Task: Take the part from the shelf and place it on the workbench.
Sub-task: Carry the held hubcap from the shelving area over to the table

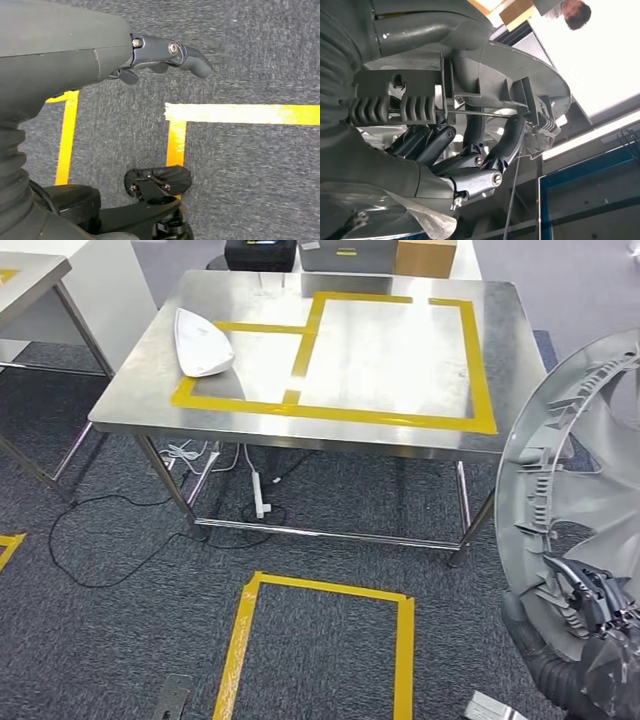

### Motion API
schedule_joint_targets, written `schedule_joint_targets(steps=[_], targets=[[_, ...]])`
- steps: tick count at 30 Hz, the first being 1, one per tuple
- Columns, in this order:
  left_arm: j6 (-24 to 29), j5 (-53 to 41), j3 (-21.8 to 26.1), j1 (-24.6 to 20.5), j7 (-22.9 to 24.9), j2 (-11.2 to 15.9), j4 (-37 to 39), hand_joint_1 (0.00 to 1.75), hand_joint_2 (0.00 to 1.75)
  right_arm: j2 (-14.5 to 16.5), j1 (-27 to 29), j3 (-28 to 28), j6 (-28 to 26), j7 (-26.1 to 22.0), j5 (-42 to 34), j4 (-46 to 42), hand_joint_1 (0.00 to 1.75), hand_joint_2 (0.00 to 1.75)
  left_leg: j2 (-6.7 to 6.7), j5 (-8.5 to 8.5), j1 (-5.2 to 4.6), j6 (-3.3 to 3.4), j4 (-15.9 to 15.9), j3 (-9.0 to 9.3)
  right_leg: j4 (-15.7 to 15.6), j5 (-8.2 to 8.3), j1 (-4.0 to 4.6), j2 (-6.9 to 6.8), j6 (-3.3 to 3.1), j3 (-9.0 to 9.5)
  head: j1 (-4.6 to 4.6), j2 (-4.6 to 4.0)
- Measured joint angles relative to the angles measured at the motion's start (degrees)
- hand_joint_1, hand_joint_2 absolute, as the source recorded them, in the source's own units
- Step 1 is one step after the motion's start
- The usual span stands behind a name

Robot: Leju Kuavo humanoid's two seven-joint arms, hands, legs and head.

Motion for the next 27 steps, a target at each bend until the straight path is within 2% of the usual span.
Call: schedule_joint_targets(steps=[2, 4, 6, 7, 9, 10, 11, 12, 13, 14, 15, 16, 18, 20, 21, 22, 24, 25, 26, 27], targets=[[0.00, 0.03, -0.01, -0.01, -0.04, 0.16, 0.03, 0.00, 1.75, -0.02, -0.05, 0.05, 0.00, 0.01, -0.07, 0.04, 1.75, 1.75, -0.07, -0.56, -0.42, 0.65, -2.26, 0.97, -0.14, -0.28, -0.17, 0.07, 0.64, -0.05, -0.13, 0.00], [-0.03, 0.07, 0.00, -0.02, -0.05, 0.07, 0.02, 0.00, 1.75, -0.20, -0.11, 0.08, 0.00, 0.07, -0.36, 0.03, 1.75, 1.75, -0.06, -0.95, -0.26, 0.67, -3.90, 1.76, -0.49, -0.50, -0.21, -0.04, 1.21, 0.09, -0.27, 0.00], [-0.08, 0.13, 0.03, -0.08, -0.07, 0.00, 0.01, 0.00, 1.75, -0.53, -0.15, 0.10, 0.02, 0.15, -0.69, 0.03, 1.75, 1.75, -0.05, -0.83, 0.23, 0.66, -5.50, 2.98, 1.68, -1.82, -0.12, -0.26, 1.63, -0.96, -0.03, 0.00], [-0.14, 0.16, 0.04, -0.12, -0.08, -0.02, 0.01, 0.00, 1.75, -0.68, -0.16, 0.11, 0.03, 0.15, -0.77, 0.04, 1.75, 1.75, -0.04, -0.87, 0.37, 0.66, -5.95, 3.52, 4.68, -3.04, -0.19, -0.34, 1.80, -2.66, 0.08, 0.00], [-0.24, 0.19, 0.05, -0.13, -0.09, -0.12, 0.01, 0.00, 1.75, -0.96, -0.16, 0.15, 0.06, 0.13, -0.76, 0.05, 1.75, 1.75, -0.04, -1.41, 0.44, 0.71, -6.14, 4.19, 12.22, -5.32, -0.31, -0.38, 2.26, -7.43, 0.16, 0.00], [-0.26, 0.19, 0.05, -0.08, -0.09, -0.16, 0.01, 0.00, 1.75, -1.10, -0.15, 0.16, 0.07, 0.12, -0.74, 0.05, 1.75, 1.75, -0.04, -1.81, 0.48, 0.66, -6.12, 4.62, 14.62, -5.31, -0.39, -0.38, 2.52, -9.33, 0.15, 0.00], [-0.25, 0.21, 0.05, -0.02, -0.09, -0.21, 0.01, 0.00, 1.75, -1.22, -0.13, 0.18, 0.08, 0.15, -0.75, 0.05, 1.75, 1.75, -0.04, -2.27, 0.56, 0.56, -6.11, 5.19, 15.13, -4.17, -0.50, -0.42, 2.78, -10.30, 0.16, 0.00], [-0.25, 0.23, 0.05, 0.02, -0.09, -0.24, 0.01, 0.00, 1.75, -1.32, -0.12, 0.19, 0.08, 0.20, -0.78, 0.05, 1.75, 1.75, -0.05, -2.84, 0.70, 0.38, -6.07, 5.95, 13.22, -1.70, -0.67, -0.50, 3.07, -10.07, 0.16, 0.00], [-0.25, 0.25, 0.06, 0.02, -0.10, -0.25, 0.01, 0.00, 1.75, -1.40, -0.10, 0.20, 0.09, 0.24, -0.81, 0.05, 1.75, 1.75, -0.06, -3.51, 0.86, 0.12, -6.00, 6.80, 9.67, 1.29, -0.89, -0.69, 3.37, -9.04, 0.18, 0.00], [-0.26, 0.27, 0.07, 0.02, -0.11, -0.20, 0.02, 0.00, 1.75, -1.44, -0.11, 0.22, 0.10, 0.28, -0.86, 0.12, 1.75, 1.75, -0.09, -4.20, 0.87, -0.25, -5.91, 7.46, 6.40, 3.45, -0.96, -0.91, 3.63, -7.79, 0.24, 0.00], [-0.27, 0.30, 0.07, -0.01, -0.11, -0.18, 0.02, 0.00, 1.75, -1.50, -0.13, 0.27, 0.11, 0.29, -0.89, 0.17, 1.75, 1.75, -0.11, -4.88, 0.82, -0.66, -5.69, 7.87, 3.24, 4.53, -1.02, -1.08, 3.53, -6.34, 0.31, -0.01], [-0.28, 0.32, 0.06, -0.05, -0.11, -0.16, 0.03, 0.00, 1.75, -1.58, -0.13, 0.32, 0.13, 0.29, -0.90, 0.25, 1.75, 1.75, -0.10, -5.34, 0.69, -1.01, -5.54, 7.99, 1.67, 4.48, -0.99, -1.15, 3.12, -5.47, 0.34, -0.01], [-0.30, 0.34, 0.05, -0.13, -0.10, -0.15, 0.03, 0.00, 1.75, -1.74, -0.01, 0.43, 0.12, 0.32, -0.91, 0.32, 1.75, 1.75, 0.00, -5.90, 0.53, -1.48, -5.37, 8.03, 0.88, 3.13, -0.85, -0.96, 1.78, -4.65, 0.16, -0.01], [-0.29, 0.33, 0.05, -0.23, -0.11, -0.12, 0.02, 0.00, 1.75, -1.84, 0.27, 0.48, 0.12, 0.48, -1.14, 0.31, 1.75, 1.75, 0.10, -6.71, 0.63, -1.88, -4.64, 8.18, 0.94, 2.54, -0.90, -0.82, 0.81, -4.14, -0.16, 0.01], [-0.29, 0.33, 0.05, -0.31, -0.13, -0.10, 0.02, 0.00, 1.75, -1.87, 0.37, 0.51, 0.13, 0.56, -1.38, 0.29, 1.75, 1.75, 0.11, -7.55, 0.70, -2.15, -2.84, 7.50, 0.87, 2.21, -0.96, -0.84, 0.45, -3.66, -0.27, 0.01], [-0.30, 0.34, 0.05, -0.37, -0.14, -0.09, 0.01, 0.00, 1.75, -1.89, 0.40, 0.57, 0.15, 0.61, -1.62, 0.28, 1.75, 1.75, 0.12, -8.66, 0.77, -2.42, 0.29, 5.92, 0.83, 1.83, -0.99, -0.88, 0.14, -3.10, -0.46, 0.01], [-0.38, 0.38, 0.05, -0.30, -0.19, -0.06, 0.01, 0.00, 1.75, -1.92, 0.26, 0.78, 0.22, 0.46, -1.92, 0.28, 1.75, 1.75, 0.11, -10.98, 0.86, -2.72, 9.08, 0.47, 0.82, 0.97, -0.90, -0.86, -0.16, -2.14, -0.70, 0.00], [-0.43, 0.40, 0.05, -0.19, -0.21, -0.04, 0.01, 0.00, 1.75, -1.92, 0.16, 0.92, 0.26, 0.34, -1.92, 0.30, 1.75, 1.75, 0.10, -11.17, 0.86, -2.66, 12.39, -2.15, 0.82, 0.48, -0.81, -0.75, -0.17, -1.58, -0.76, 0.00], [-0.48, 0.42, 0.05, -0.07, -0.25, -0.02, 0.01, 0.00, 1.75, -1.92, 0.08, 1.06, 0.28, 0.22, -1.91, 0.31, 1.75, 1.75, 0.08, -10.16, 0.79, -2.43, 13.69, -3.91, 0.81, -0.05, -0.71, -0.63, -0.15, -0.93, -0.78, 0.00], [-0.49, 0.42, 0.05, 0.02, -0.30, 0.00, 0.01, 0.00, 1.75, -1.92, 0.01, 1.19, 0.28, 0.16, -1.90, 0.31, 1.75, 1.75, 0.06, -7.93, 0.66, -2.03, 12.62, -4.55, 0.77, -0.60, -0.59, -0.52, -0.12, -0.19, -0.82, 0.00]])
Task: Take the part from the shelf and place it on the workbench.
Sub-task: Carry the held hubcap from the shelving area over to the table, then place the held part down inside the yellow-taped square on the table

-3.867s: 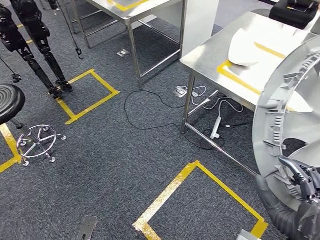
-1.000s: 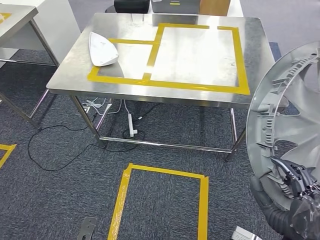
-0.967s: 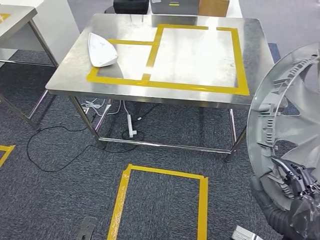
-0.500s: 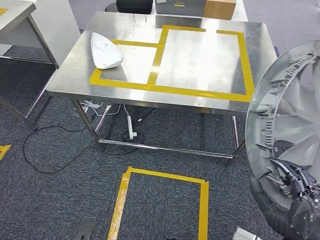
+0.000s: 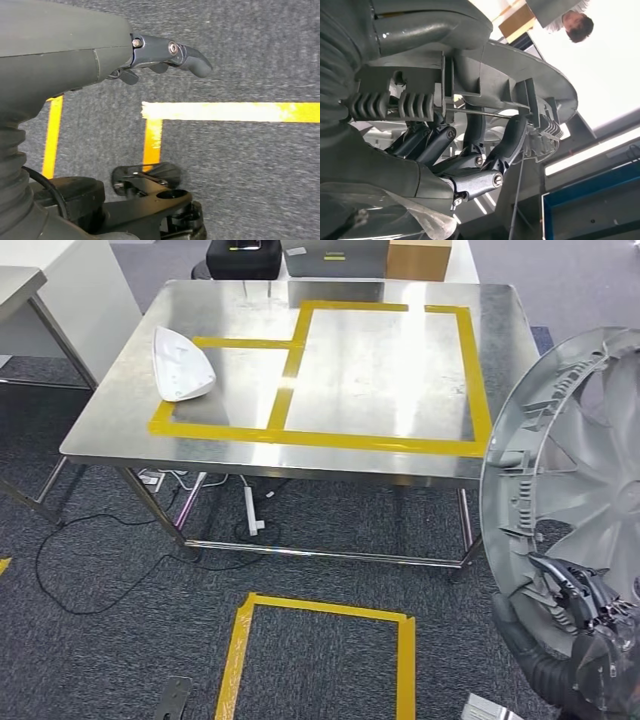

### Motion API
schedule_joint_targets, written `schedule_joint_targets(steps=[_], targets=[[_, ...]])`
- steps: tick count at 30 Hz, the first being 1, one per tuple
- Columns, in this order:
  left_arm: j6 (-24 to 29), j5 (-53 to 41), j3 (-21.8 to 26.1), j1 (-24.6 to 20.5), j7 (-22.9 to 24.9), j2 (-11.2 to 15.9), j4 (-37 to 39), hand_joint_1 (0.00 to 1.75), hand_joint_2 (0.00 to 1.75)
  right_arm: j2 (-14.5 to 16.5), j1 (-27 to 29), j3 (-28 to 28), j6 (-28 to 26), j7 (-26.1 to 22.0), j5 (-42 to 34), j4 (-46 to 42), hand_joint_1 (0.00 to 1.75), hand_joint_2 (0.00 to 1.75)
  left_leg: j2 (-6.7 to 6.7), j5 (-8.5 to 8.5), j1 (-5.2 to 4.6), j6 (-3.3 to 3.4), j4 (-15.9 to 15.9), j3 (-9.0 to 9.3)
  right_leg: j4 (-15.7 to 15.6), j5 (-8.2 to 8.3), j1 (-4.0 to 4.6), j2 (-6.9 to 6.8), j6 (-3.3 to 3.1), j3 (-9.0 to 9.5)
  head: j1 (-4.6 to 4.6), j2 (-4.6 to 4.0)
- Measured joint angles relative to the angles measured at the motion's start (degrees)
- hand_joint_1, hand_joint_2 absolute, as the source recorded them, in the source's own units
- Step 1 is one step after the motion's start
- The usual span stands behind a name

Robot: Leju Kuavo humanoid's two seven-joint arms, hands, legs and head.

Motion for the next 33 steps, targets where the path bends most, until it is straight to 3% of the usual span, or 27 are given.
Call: schedule_joint_targets(steps=[2, 3, 4, 5, 7, 8, 10, 12, 14, 15, 16, 18, 20, 21, 22, 24, 25, 28, 30, 31, 33], targets=[[0.00, 0.01, 0.00, 0.10, -0.12, 0.19, 0.02, 0.00, 1.75, 0.00, -0.08, 0.19, 0.01, -0.02, 0.00, 0.02, 1.75, 1.75, -0.07, 5.98, -0.65, 1.47, -6.57, 1.16, -0.18, -1.08, 0.09, 0.13, 0.02, 1.38, 0.01, 0.00], [0.00, 0.01, -0.01, 0.17, -0.17, 0.35, 0.05, 0.00, 1.75, -0.01, -0.18, 0.29, 0.02, -0.02, 0.01, 0.05, 1.75, 1.75, -0.11, 8.00, -1.06, 2.33, -9.52, 1.97, -0.34, -1.53, 0.14, 0.18, 0.13, 1.76, 0.09, 0.00], [0.00, 0.02, -0.02, 0.25, -0.21, 0.49, 0.08, 0.00, 1.75, -0.04, -0.24, 0.39, 0.03, -0.03, 0.02, 0.10, 1.75, 1.75, -0.15, 8.99, -1.49, 3.07, -11.70, 2.69, -0.61, -1.78, -0.01, 0.25, 0.33, 2.04, 0.05, 0.00], [-0.01, 0.03, -0.03, 0.32, -0.25, 0.60, 0.10, 0.00, 1.75, -0.08, -0.32, 0.48, 0.03, -0.03, 0.03, 0.16, 1.75, 1.75, -0.17, 8.86, -1.80, 3.66, -12.88, 3.23, -0.89, -1.79, -0.18, 0.31, 0.61, 2.41, -0.20, 0.00], [0.01, 0.07, -0.01, 0.33, -0.32, 0.74, 0.11, 0.00, 1.75, -0.18, -0.41, 0.63, 0.03, -0.02, 0.03, 0.21, 1.75, 1.75, -0.16, 8.02, -1.96, 4.10, -15.42, 4.74, -1.18, -1.11, -0.31, 0.27, 1.46, 3.11, -0.80, 0.00], [0.01, 0.08, 0.01, 0.29, -0.34, 0.79, 0.11, 0.00, 1.75, -0.20, -0.45, 0.71, 0.02, -0.01, 0.00, 0.22, 1.75, 1.75, -0.18, 7.70, -1.78, 4.14, -16.79, 5.84, -0.66, -0.90, -0.25, 0.18, 1.78, 3.12, -0.96, 0.00], [-0.05, 0.10, 0.07, 0.16, -0.39, 0.75, 0.11, 0.00, 1.75, -0.27, -0.66, 0.86, 0.04, -0.01, -0.07, 0.28, 1.75, 1.75, -0.31, 7.46, -1.30, 3.98, -18.69, 7.82, 2.71, -1.66, -0.19, 0.12, 2.11, 1.21, -0.85, 0.00], [-0.19, 0.10, 0.09, 0.11, -0.42, 0.55, 0.11, 0.00, 1.75, -0.36, -1.01, 1.05, 0.07, -0.21, -0.01, 0.38, 1.75, 1.75, -0.40, 7.01, -1.06, 3.80, -19.33, 8.86, 8.90, -4.22, -0.24, 0.14, 2.29, -3.23, -0.80, 0.00], [-0.32, 0.10, 0.09, 0.17, -0.42, 0.45, 0.11, 0.00, 1.75, -0.42, -1.25, 1.30, 0.09, -0.39, 0.07, 0.49, 1.75, 1.75, -0.41, 6.11, -0.87, 3.47, -19.32, 9.76, 12.88, -5.82, -0.39, 0.11, 2.83, -7.28, -0.81, 0.00], [-0.37, 0.10, 0.09, 0.21, -0.43, 0.44, 0.11, 0.00, 1.75, -0.44, -1.33, 1.42, 0.09, -0.35, 0.05, 0.57, 1.75, 1.75, -0.42, 5.53, -0.71, 3.23, -19.31, 10.50, 12.21, -4.98, -0.55, 0.05, 3.24, -8.01, -0.82, 0.00], [-0.39, 0.11, 0.10, 0.23, -0.45, 0.43, 0.11, 0.00, 1.75, -0.46, -1.39, 1.53, 0.09, -0.30, 0.02, 0.68, 1.75, 1.75, -0.42, 4.89, -0.51, 2.93, -19.28, 11.35, 9.93, -2.99, -0.75, -0.05, 3.66, -7.91, -0.80, 0.00], [-0.42, 0.10, 0.11, 0.21, -0.49, 0.46, 0.11, 0.00, 1.75, -0.47, -1.50, 1.73, 0.09, -0.20, -0.08, 0.96, 1.75, 1.75, -0.44, 3.40, -0.16, 2.13, -18.99, 13.06, 3.30, 2.46, -1.13, -0.41, 4.37, -6.61, -0.74, 0.00], [-0.40, 0.09, 0.13, 0.10, -0.51, 0.56, 0.13, 0.00, 1.75, -0.50, -1.55, 1.91, 0.09, -0.21, -0.11, 1.18, 1.75, 1.75, -0.38, 2.17, -0.16, 1.28, -18.57, 13.81, 0.17, 4.48, -1.01, -0.62, 3.56, -5.60, -0.89, -0.01], [-0.39, 0.09, 0.13, 0.04, -0.52, 0.61, 0.13, 0.00, 1.75, -0.53, -1.57, 1.97, 0.09, -0.22, -0.10, 1.26, 1.75, 1.75, -0.34, 1.86, -0.21, 0.94, -18.30, 14.02, 0.27, 3.94, -0.79, -0.57, 2.80, -5.39, -1.01, -0.01], [-0.37, 0.08, 0.13, -0.01, -0.54, 0.62, 0.13, 0.00, 1.75, -0.56, -1.59, 1.99, 0.08, -0.22, -0.10, 1.27, 1.75, 1.75, -0.31, 1.64, -0.20, 0.71, -18.05, 14.05, 0.28, 3.79, -0.75, -0.43, 2.00, -4.98, -1.14, -0.02], [-0.35, 0.05, 0.13, -0.15, -0.57, 0.63, 0.13, 0.00, 1.75, -0.60, -1.56, 2.02, 0.07, -0.09, -0.14, 1.27, 1.75, 1.75, -0.31, 1.49, -0.02, 0.27, -15.84, 13.46, 0.24, 3.43, -0.80, -0.24, 1.20, -4.27, -1.31, -0.01], [-0.34, 0.03, 0.13, -0.27, -0.60, 0.63, 0.13, 0.00, 1.75, -0.60, -1.55, 2.03, 0.07, -0.02, -0.16, 1.27, 1.75, 1.75, -0.31, 1.04, 0.10, 0.02, -13.40, 12.15, 0.19, 3.16, -0.84, -0.21, 0.93, -3.84, -1.39, -0.02], [-0.33, -0.01, 0.13, -0.34, -0.66, 0.61, 0.13, 0.00, 1.75, -0.61, -1.52, 2.12, 0.10, 0.04, -0.18, 1.27, 1.75, 1.75, -0.30, -2.51, 0.33, -0.58, -2.99, 5.20, 0.15, 2.01, -0.71, -0.20, 0.43, -2.64, -1.54, -0.02], [-0.33, -0.02, 0.13, -0.17, -0.66, 0.59, 0.13, 0.00, 1.75, -0.61, -1.52, 2.20, 0.13, 0.04, -0.17, 1.27, 1.75, 1.75, -0.30, -3.31, 0.32, -0.39, -0.73, 2.10, 0.14, 0.99, -0.52, -0.04, 0.43, -1.39, -1.55, -0.02], [-0.32, -0.03, 0.13, -0.11, -0.66, 0.58, 0.13, 0.00, 1.75, -0.61, -1.51, 2.23, 0.15, 0.04, -0.17, 1.27, 1.75, 1.75, -0.30, -2.14, 0.23, -0.10, -2.05, 1.68, 0.12, 0.42, -0.43, 0.03, 0.50, -0.62, -1.55, -0.02], [-0.31, -0.05, 0.13, -0.03, -0.65, 0.62, 0.14, 0.00, 1.75, -0.61, -1.52, 2.28, 0.24, 0.09, -0.18, 1.27, 1.75, 1.75, -0.34, 3.44, -0.32, 0.94, -8.25, 2.27, 0.03, -0.68, -0.32, 0.06, 0.68, 0.77, -1.59, -0.02]])
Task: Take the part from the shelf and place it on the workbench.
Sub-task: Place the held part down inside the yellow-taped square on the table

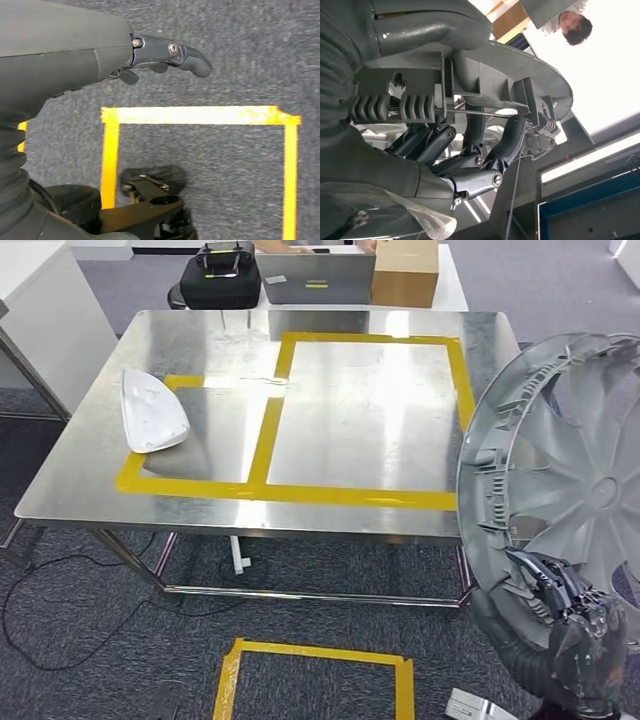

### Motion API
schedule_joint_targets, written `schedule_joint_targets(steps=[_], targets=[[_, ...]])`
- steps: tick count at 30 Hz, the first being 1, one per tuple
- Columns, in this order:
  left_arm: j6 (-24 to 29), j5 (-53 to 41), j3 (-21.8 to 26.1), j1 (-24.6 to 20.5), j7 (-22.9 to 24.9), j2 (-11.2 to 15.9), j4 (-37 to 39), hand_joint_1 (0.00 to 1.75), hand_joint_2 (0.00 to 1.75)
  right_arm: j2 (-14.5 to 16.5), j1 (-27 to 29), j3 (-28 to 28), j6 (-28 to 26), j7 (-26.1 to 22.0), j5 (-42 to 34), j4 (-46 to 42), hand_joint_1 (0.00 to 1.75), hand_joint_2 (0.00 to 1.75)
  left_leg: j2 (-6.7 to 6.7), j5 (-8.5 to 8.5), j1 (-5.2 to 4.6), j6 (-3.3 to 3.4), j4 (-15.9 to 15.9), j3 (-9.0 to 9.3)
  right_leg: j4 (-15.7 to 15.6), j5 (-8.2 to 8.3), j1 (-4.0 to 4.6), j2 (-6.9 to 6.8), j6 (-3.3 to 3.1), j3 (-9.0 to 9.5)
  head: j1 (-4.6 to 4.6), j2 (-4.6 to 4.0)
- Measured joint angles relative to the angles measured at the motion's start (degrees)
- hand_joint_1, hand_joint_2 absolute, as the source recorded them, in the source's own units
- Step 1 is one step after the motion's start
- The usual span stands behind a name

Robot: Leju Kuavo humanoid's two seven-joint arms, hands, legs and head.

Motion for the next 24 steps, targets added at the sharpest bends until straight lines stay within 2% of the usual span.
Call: schedule_joint_targets(steps=[2, 4, 6, 7, 10, 11, 14, 16, 17, 18, 20, 21, 23, 24], targets=[[0.03, -0.02, 0.00, 0.12, 0.08, 0.10, 0.03, 0.00, 1.75, -0.01, -0.03, 0.08, 0.25, 0.03, 0.04, 0.02, 1.75, 1.75, -0.05, 3.66, -0.65, 0.98, -4.81, 0.79, -0.36, -0.86, 0.04, 0.12, 0.43, 0.82, -0.48, 0.01], [0.07, -0.02, 0.00, 0.25, 0.14, 0.10, 0.06, 0.00, 1.75, -0.04, -0.12, 0.15, 0.46, 0.04, 0.08, 0.00, 1.75, 1.75, -0.15, 3.69, -0.86, 1.36, -6.32, 1.55, -0.53, -0.92, 0.06, 0.24, 1.10, 1.63, -1.00, 0.00], [0.04, -0.01, 0.02, 0.20, 0.09, 0.00, 0.05, 0.00, 1.75, -0.11, -0.21, 0.16, 0.51, 0.09, 0.03, -0.08, 1.75, 1.75, -0.26, 3.81, -0.58, 1.58, -7.51, 2.85, 0.17, -0.87, 0.10, 0.12, 1.62, 1.83, -1.02, -0.01], [-0.06, 0.01, 0.05, 0.07, 0.06, -0.02, 0.04, 0.00, 1.75, -0.16, -0.28, 0.16, 0.52, 0.12, -0.06, -0.11, 1.75, 1.75, -0.28, 3.69, -0.42, 1.80, -7.95, 3.55, 1.67, -1.23, 0.13, 0.06, 1.83, 1.05, -0.97, -0.01], [-0.77, 0.01, 0.14, -0.25, 0.02, -0.03, 0.04, 0.00, 1.75, -0.25, -0.53, 0.17, 0.55, 0.02, -0.62, -0.13, 1.75, 1.75, -0.31, 3.15, -0.31, 2.24, -8.45, 4.62, 9.81, -4.04, 0.19, -0.04, 2.24, -4.22, -0.81, -0.01], [-0.94, -0.01, 0.14, -0.27, 0.02, -0.04, 0.04, 0.00, 1.75, -0.26, -0.55, 0.17, 0.55, -0.02, -0.75, -0.13, 1.75, 1.75, -0.31, 3.02, -0.32, 2.27, -8.44, 4.70, 11.45, -4.74, 0.19, -0.04, 2.31, -5.45, -0.78, -0.01], [-1.00, -0.02, 0.13, -0.28, 0.02, -0.04, 0.04, 0.00, 1.75, -0.26, -0.56, 0.18, 0.55, -0.05, -0.78, -0.13, 1.75, 1.75, -0.31, 2.91, -0.32, 2.27, -8.44, 4.77, 12.34, -5.22, 0.20, -0.04, 2.34, -6.19, -0.78, -0.01], [-1.01, -0.02, 0.13, -0.21, 0.00, -0.08, 0.04, 0.00, 1.75, -0.29, -0.55, 0.19, 0.55, -0.10, -0.94, -0.12, 1.75, 1.75, -0.31, 2.61, -0.32, 2.27, -8.43, 5.06, 13.55, -6.07, 0.22, -0.05, 2.43, -7.62, -0.76, -0.01], [-1.02, -0.02, 0.14, -0.13, -0.03, -0.07, 0.04, 0.00, 1.75, -0.32, -0.56, 0.16, 0.54, -0.13, -1.46, 0.01, 1.75, 1.75, -0.33, 1.95, -0.32, 2.21, -8.43, 5.91, 11.91, -4.72, 0.23, -0.09, 2.46, -8.15, -0.74, -0.01], [-1.03, -0.04, 0.14, -0.10, -0.08, -0.04, 0.05, 0.00, 1.75, -0.39, -0.58, 0.03, 0.54, -0.20, -2.31, 0.29, 1.75, 1.75, -0.34, 1.04, -0.37, 1.97, -8.37, 6.93, 8.90, -2.21, 0.33, -0.22, 2.27, -8.54, -0.81, -0.01], [-1.11, -0.14, 0.14, -0.11, -0.13, 0.09, 0.08, 0.00, 1.75, -0.57, -0.51, -0.53, 0.54, -0.61, -4.49, 1.01, 1.75, 1.75, -0.34, -0.53, -0.46, 1.35, -8.27, 8.56, 1.96, 4.00, 0.63, -0.38, 1.29, -7.79, -0.99, -0.01], [-1.19, -0.19, 0.12, -0.15, -0.13, 0.13, 0.09, 0.00, 1.75, -0.66, -0.47, -0.90, 0.55, -0.92, -5.40, 1.33, 1.75, 1.75, -0.33, -0.78, -0.50, 1.03, -8.26, 8.74, 0.65, 5.36, 0.81, -0.40, 0.70, -7.49, -1.10, -0.01], [-1.35, -0.23, 0.09, -0.16, -0.11, 0.29, 0.09, 0.00, 1.75, -0.70, -0.38, -1.53, 0.56, -1.38, -6.68, 1.79, 1.75, 1.75, -0.28, -0.51, -0.49, 0.53, -7.08, 8.18, 0.20, 5.56, 0.67, -0.36, 0.05, -6.76, -1.09, -0.01], [-1.39, -0.26, 0.08, -0.20, -0.12, 0.35, 0.09, 0.00, 1.75, -0.70, -0.37, -1.76, 0.58, -1.48, -7.04, 2.04, 1.75, 1.75, -0.26, -0.46, -0.43, 0.16, -5.07, 7.10, -0.04, 5.51, 0.51, -0.42, -0.20, -6.29, -1.26, -0.01]])
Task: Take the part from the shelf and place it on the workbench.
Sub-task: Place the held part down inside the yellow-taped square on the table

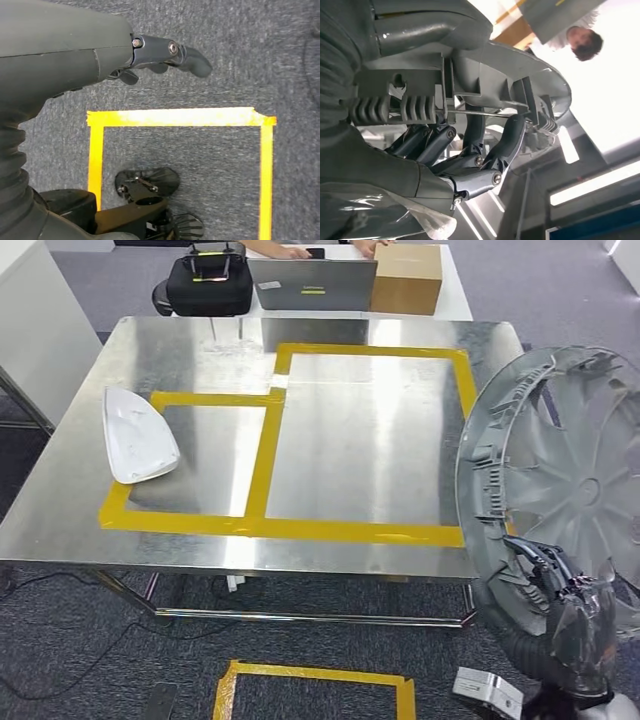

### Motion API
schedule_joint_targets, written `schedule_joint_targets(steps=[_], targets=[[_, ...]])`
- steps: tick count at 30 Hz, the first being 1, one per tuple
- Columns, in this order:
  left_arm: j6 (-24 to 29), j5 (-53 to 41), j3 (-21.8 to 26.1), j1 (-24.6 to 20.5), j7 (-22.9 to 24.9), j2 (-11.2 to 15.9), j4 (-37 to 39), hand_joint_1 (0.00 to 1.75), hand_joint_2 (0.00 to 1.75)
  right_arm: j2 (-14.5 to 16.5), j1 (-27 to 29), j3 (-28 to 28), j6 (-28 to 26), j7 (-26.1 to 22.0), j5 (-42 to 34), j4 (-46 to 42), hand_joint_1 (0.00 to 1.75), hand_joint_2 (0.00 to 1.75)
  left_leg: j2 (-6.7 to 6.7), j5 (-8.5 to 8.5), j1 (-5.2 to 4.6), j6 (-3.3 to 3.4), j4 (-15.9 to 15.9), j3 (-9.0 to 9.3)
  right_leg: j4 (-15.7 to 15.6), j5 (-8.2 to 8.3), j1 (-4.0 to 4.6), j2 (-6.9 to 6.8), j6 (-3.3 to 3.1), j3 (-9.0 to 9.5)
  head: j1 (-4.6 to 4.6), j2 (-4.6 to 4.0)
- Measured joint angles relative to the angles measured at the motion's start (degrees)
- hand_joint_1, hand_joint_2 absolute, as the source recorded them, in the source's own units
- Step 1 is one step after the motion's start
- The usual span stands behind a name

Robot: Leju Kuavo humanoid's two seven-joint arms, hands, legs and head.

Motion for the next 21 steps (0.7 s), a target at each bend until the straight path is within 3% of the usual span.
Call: schedule_joint_targets(steps=[2, 4, 5, 6, 8, 10, 12, 15, 17, 19, 20, 21], targets=[[-0.05, -0.08, -0.02, -0.05, -0.07, 0.03, -0.01, 0.00, 1.75, 0.01, -0.03, -0.40, 0.26, -0.36, -0.63, 0.48, 1.75, 1.75, 0.04, -1.60, 0.38, -0.81, 6.71, -3.93, -0.35, -0.36, -0.20, -0.14, -0.48, 0.76, -0.27, 0.00], [-0.08, -0.20, -0.04, -0.01, -0.21, 0.03, -0.01, 0.00, 1.75, 0.01, -0.08, -0.97, 1.04, -1.37, -1.60, 0.98, 1.75, 1.75, 0.04, -4.64, 0.86, -1.36, 12.65, -7.99, -0.38, -0.79, -0.23, -0.11, -0.71, 1.19, -0.39, 0.00], [-0.12, -0.27, -0.07, 0.04, -0.34, 0.03, 0.00, 0.00, 1.75, 0.01, -0.09, -1.41, 1.60, -2.09, -2.34, 1.34, 1.75, 1.75, 0.05, -5.06, 1.01, -1.48, 13.57, -9.04, -0.38, -1.00, -0.22, -0.05, -0.71, 1.41, -0.39, 0.00], [-0.17, -0.36, -0.11, 0.06, -0.47, 0.03, 0.00, 0.00, 1.75, 0.02, -0.09, -1.92, 2.22, -2.87, -3.19, 1.78, 1.75, 1.75, 0.05, -4.26, 1.09, -1.50, 12.83, -9.24, -0.38, -1.19, -0.22, 0.01, -0.67, 1.68, -0.40, -0.01], [-0.30, -0.66, -0.21, 0.04, -0.72, 0.07, -0.01, 0.00, 1.75, 0.14, -0.09, -3.32, 3.71, -4.72, -5.30, 3.09, 1.75, 1.75, 0.05, 0.53, 1.06, -1.12, 6.33, -7.07, -0.40, -1.56, -0.21, 0.09, -0.49, 2.30, -0.39, -0.01], [-0.38, -0.99, -0.29, -0.04, -0.82, 0.21, -0.01, 0.00, 1.75, 0.46, -0.31, -5.04, 5.53, -7.06, -7.57, 4.96, 1.75, 1.75, 0.07, 3.20, 0.71, -0.41, -0.29, -4.63, -0.37, -1.86, -0.13, 0.15, -0.06, 2.56, -0.39, 0.00], [-0.49, -1.30, -0.44, -0.06, -0.89, 0.32, -0.01, 0.00, 1.75, 0.77, -0.96, -6.83, 7.69, -9.63, -9.86, 7.42, 1.75, 1.75, 0.04, 3.15, 0.35, 0.13, -2.31, -4.03, -0.44, -1.98, -0.12, 0.22, 0.63, 2.43, -0.39, 0.00], [-0.64, -1.71, -0.71, -0.02, -1.02, 0.35, -0.01, 0.00, 1.75, 0.91, -2.18, -9.57, 10.15, -12.95, -12.85, 11.50, 1.75, 1.75, 0.03, 4.29, 0.60, 0.83, -3.44, -3.40, 0.24, -2.86, -0.17, 0.19, 1.59, 2.05, -0.26, 0.00], [-0.84, -1.83, -0.74, -0.14, -1.18, 0.38, -0.01, 0.00, 1.75, 1.04, -2.98, -11.07, 11.23, -14.09, -13.86, 13.96, 1.75, 1.75, 0.08, 4.68, 0.79, 1.26, -4.06, -2.94, 5.08, -5.66, -0.20, 0.11, 1.88, -0.36, 0.11, 0.00], [-1.39, -1.99, -0.80, -0.18, -1.58, 0.42, -0.01, 0.00, 1.75, 1.18, -3.86, -12.00, 12.62, -15.23, -14.27, 16.22, 1.75, 1.75, 0.08, 4.60, 0.70, 1.49, -4.07, -2.93, 12.16, -8.59, -0.22, 0.08, 2.18, -4.02, 0.34, 0.00], [-1.68, -2.09, -0.89, -0.17, -1.89, 0.42, -0.01, 0.00, 1.75, 1.25, -4.37, -12.33, 13.14, -16.10, -14.28, 17.45, 1.75, 1.75, 0.07, 4.50, 0.65, 1.53, -4.05, -2.88, 14.12, -8.83, -0.24, 0.08, 2.33, -5.19, 0.34, 0.00], [-1.93, -2.20, -0.99, -0.17, -2.32, 0.42, -0.01, 0.00, 1.75, 1.31, -4.96, -12.63, 13.45, -17.23, -14.21, 18.80, 1.75, 1.75, 0.07, 4.38, 0.64, 1.53, -4.00, -2.82, 14.06, -7.98, -0.29, 0.07, 2.48, -5.42, 0.35, 0.00]])
